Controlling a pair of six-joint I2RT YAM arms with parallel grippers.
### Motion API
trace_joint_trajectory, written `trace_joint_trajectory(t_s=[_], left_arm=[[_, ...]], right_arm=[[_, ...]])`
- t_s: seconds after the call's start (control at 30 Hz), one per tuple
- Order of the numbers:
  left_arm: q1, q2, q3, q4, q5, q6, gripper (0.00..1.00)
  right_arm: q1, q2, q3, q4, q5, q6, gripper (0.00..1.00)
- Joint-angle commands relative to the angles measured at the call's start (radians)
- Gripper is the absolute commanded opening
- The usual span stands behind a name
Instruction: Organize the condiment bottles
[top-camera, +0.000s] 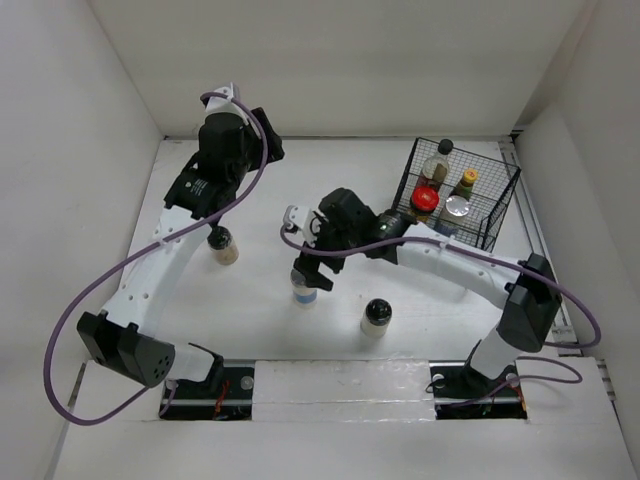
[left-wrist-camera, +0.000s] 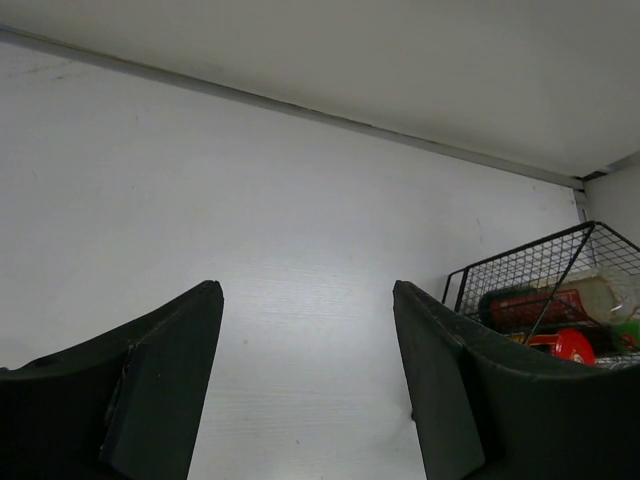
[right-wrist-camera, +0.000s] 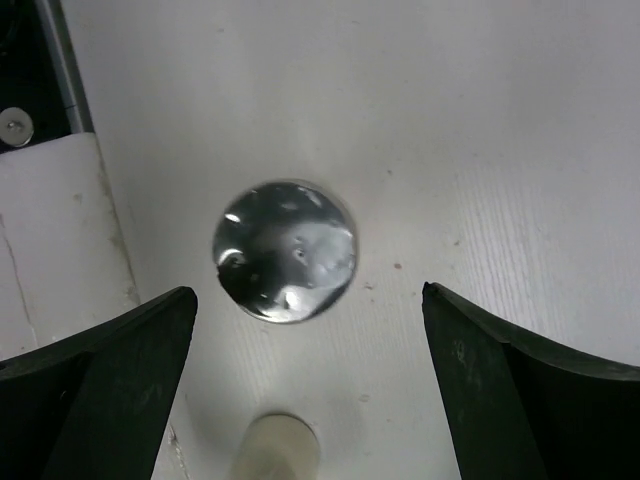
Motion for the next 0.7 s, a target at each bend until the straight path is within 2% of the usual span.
trace_joint_trajectory(t_s=[0.0,0.13,0.27,0.3,0.33,0.47,0.6,0.67], left_arm=[[0.018,0.004,0.042,-0.018,-0.021,0.011,0.65],[0.018,0.004,0.042,-0.018,-0.021,0.011,0.65],[0.018,0.013,0.033,-0.018,-0.03,0.011,0.65],[0.018,0.013,0.022,-0.009,-0.03,0.02,0.65],[0.018,0.013,0.022,-0.009,-0.03,0.02,0.65],[0.018,0.013,0.001,0.0,-0.03,0.02,0.65],[0.018,0.022,-0.009,0.023,0.005,0.02,0.65],[0.018,0.031,-0.009,0.023,0.016,0.02,0.65]], right_arm=[[0.034,0.025,0.062,0.011,-0.06,-0.061,1.0],[0.034,0.079,0.098,0.019,-0.109,-0.076,1.0],[0.034,0.116,0.109,0.029,-0.091,-0.076,0.98],[0.043,0.116,0.08,0.081,-0.051,-0.064,0.85],[0.043,0.116,0.08,0.081,-0.051,-0.064,0.85],[0.043,0.136,0.08,0.088,-0.006,-0.036,0.56],[0.017,0.049,0.071,0.138,0.022,0.002,0.43],[-0.034,-0.025,0.089,0.163,0.031,0.025,0.41]])
